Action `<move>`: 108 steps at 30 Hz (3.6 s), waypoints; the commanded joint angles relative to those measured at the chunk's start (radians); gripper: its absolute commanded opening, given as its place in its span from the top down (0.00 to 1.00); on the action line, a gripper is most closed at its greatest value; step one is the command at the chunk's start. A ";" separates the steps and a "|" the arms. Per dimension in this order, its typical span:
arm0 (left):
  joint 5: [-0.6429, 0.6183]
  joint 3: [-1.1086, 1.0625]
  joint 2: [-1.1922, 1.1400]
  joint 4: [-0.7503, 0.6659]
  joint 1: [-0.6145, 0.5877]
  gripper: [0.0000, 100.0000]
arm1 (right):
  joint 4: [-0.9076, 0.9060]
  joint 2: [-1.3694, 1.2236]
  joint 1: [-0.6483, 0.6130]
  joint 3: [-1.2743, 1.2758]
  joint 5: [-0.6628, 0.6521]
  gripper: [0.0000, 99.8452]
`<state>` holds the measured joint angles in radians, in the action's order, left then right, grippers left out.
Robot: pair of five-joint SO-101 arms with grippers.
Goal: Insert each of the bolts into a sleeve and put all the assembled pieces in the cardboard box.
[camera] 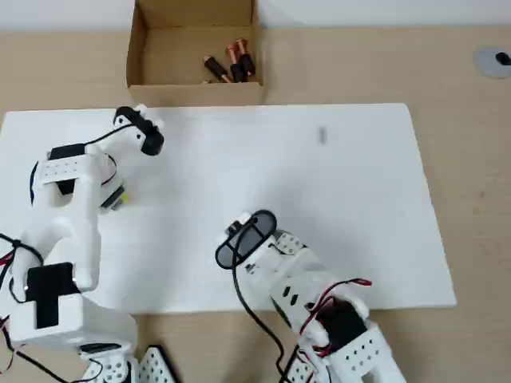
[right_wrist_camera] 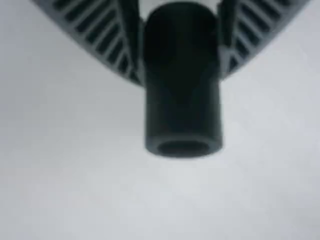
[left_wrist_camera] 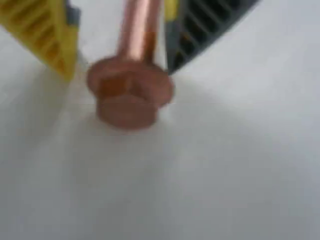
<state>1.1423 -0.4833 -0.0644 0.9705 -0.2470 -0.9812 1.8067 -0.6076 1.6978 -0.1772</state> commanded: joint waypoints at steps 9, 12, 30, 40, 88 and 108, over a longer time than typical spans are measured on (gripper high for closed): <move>0.222 0.084 -0.064 0.114 0.034 0.87 | -0.002 0.051 -0.012 -0.007 -0.009 0.99; 0.233 0.126 -0.064 0.190 0.034 0.96 | -0.002 0.051 -0.012 -0.007 -0.009 0.99; -0.365 0.390 -0.002 0.226 0.083 0.99 | 0.034 0.051 -0.012 -0.007 -0.006 0.99; -0.951 0.344 0.401 0.115 0.328 0.99 | 0.115 0.051 -0.005 -0.007 -0.008 0.99; -1.085 -0.476 1.893 0.037 0.628 0.99 | 0.548 0.041 -0.344 -0.007 0.404 0.99; -1.091 -0.621 1.894 -0.129 0.611 0.99 | 0.572 0.051 -0.338 -0.007 0.407 0.99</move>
<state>0.0483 -1.1047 1.8197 0.8615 0.3744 -0.4411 1.8067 -0.9360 1.6978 0.2355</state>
